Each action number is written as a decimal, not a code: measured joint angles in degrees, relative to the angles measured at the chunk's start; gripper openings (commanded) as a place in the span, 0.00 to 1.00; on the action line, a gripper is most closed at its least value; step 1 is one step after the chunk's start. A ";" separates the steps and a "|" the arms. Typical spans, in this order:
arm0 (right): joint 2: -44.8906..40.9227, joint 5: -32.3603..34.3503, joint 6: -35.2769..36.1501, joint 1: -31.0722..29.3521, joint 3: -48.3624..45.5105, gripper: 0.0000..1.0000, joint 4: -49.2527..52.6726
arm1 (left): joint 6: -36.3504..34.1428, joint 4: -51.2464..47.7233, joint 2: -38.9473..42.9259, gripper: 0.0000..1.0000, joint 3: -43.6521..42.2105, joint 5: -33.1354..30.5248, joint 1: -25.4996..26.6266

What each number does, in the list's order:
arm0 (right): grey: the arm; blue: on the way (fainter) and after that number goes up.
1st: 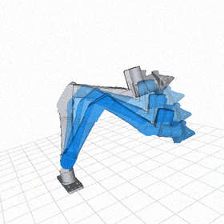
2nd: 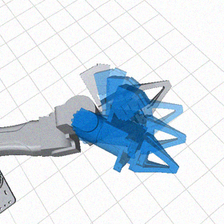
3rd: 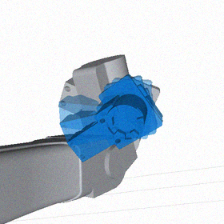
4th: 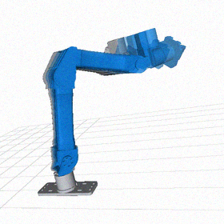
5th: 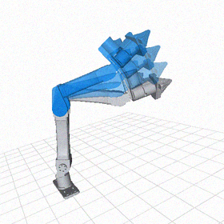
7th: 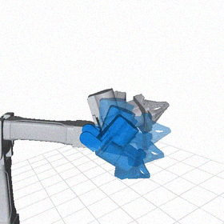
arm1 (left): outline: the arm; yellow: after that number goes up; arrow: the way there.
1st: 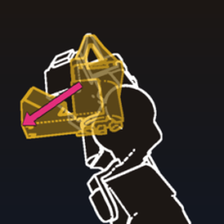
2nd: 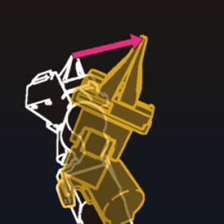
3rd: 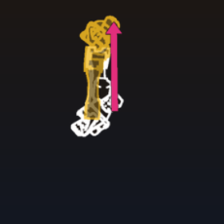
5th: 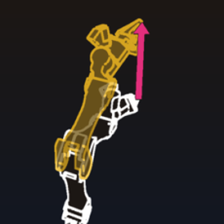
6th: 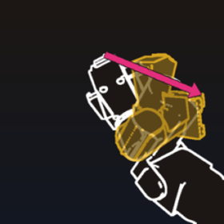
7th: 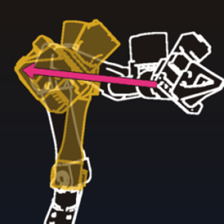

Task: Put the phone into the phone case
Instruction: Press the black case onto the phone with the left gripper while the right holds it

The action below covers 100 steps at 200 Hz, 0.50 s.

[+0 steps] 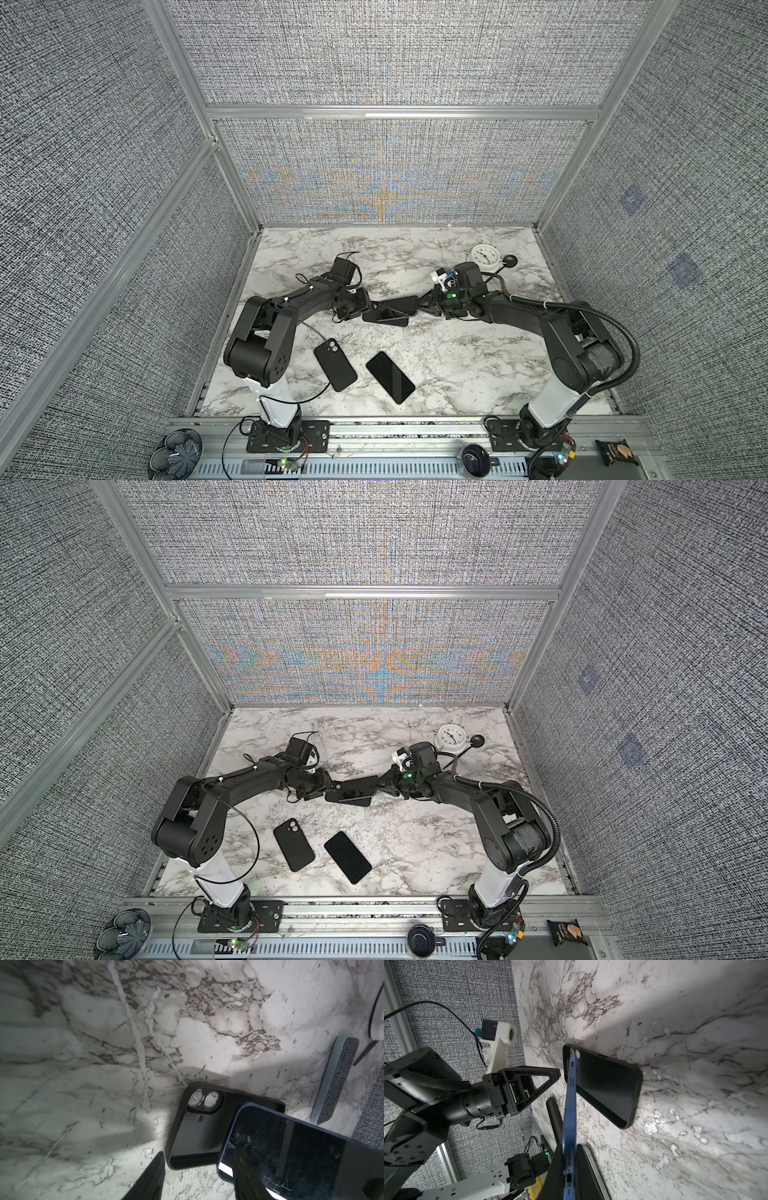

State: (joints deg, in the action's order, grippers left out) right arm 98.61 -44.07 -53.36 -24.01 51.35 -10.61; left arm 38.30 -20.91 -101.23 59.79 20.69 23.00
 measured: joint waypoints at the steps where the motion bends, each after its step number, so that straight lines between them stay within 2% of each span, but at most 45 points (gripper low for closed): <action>1: 0.04 0.00 0.00 0.00 0.02 0.00 -0.04 | -0.02 0.00 -0.07 0.54 0.02 0.04 0.00; 42: 2.69 -0.66 -0.63 -0.07 1.11 0.00 -1.92 | -0.74 0.13 -2.36 0.54 0.66 0.96 0.00; 100: 6.82 -2.40 -0.66 -0.11 1.25 0.00 -5.46 | -0.83 -0.07 -1.64 0.54 0.42 1.64 0.00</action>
State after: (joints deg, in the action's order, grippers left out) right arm 105.43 -46.48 -54.02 -24.12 52.60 -16.08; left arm 37.47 -20.97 -102.87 60.20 22.33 23.00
